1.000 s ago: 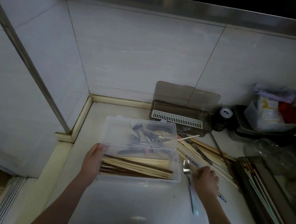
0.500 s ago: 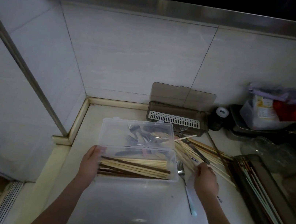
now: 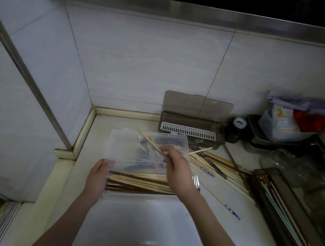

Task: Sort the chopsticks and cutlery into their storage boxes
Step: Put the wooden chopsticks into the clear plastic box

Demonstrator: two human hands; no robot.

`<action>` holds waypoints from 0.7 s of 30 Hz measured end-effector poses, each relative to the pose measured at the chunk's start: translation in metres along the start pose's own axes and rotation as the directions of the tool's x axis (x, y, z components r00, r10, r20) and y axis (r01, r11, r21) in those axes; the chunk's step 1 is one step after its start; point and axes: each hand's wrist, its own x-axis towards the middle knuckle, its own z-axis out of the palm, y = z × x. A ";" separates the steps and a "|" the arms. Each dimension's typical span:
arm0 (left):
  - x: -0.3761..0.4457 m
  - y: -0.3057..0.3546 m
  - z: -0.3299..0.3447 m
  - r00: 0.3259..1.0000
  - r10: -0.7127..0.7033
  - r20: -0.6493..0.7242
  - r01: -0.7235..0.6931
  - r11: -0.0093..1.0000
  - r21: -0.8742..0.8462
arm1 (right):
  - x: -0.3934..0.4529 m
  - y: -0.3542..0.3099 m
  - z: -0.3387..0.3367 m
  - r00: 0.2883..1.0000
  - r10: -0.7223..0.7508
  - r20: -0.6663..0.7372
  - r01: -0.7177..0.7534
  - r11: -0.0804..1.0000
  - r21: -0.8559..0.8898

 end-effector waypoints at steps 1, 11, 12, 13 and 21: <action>0.000 0.000 0.000 1.000 -0.004 -0.001 0.004 1.000 -0.007 | -0.001 -0.006 0.008 0.999 0.030 0.034 -0.033 0.997 0.069; 0.006 -0.009 -0.002 1.000 -0.011 0.003 0.011 1.000 -0.012 | -0.028 0.029 0.026 0.941 0.211 0.265 -0.151 0.962 -0.228; 0.006 -0.009 -0.002 1.000 -0.008 0.007 0.008 1.000 -0.007 | -0.028 0.032 0.021 0.964 0.192 0.185 -0.155 0.969 -0.195; 0.006 -0.009 -0.002 1.000 -0.003 0.009 0.003 1.000 -0.003 | -0.027 0.036 0.016 0.980 0.177 0.096 -0.158 0.972 -0.172; 0.008 -0.013 -0.003 1.000 0.013 -0.011 -0.013 1.000 0.003 | -0.040 0.108 -0.036 0.822 0.439 -0.364 -0.543 0.796 -0.267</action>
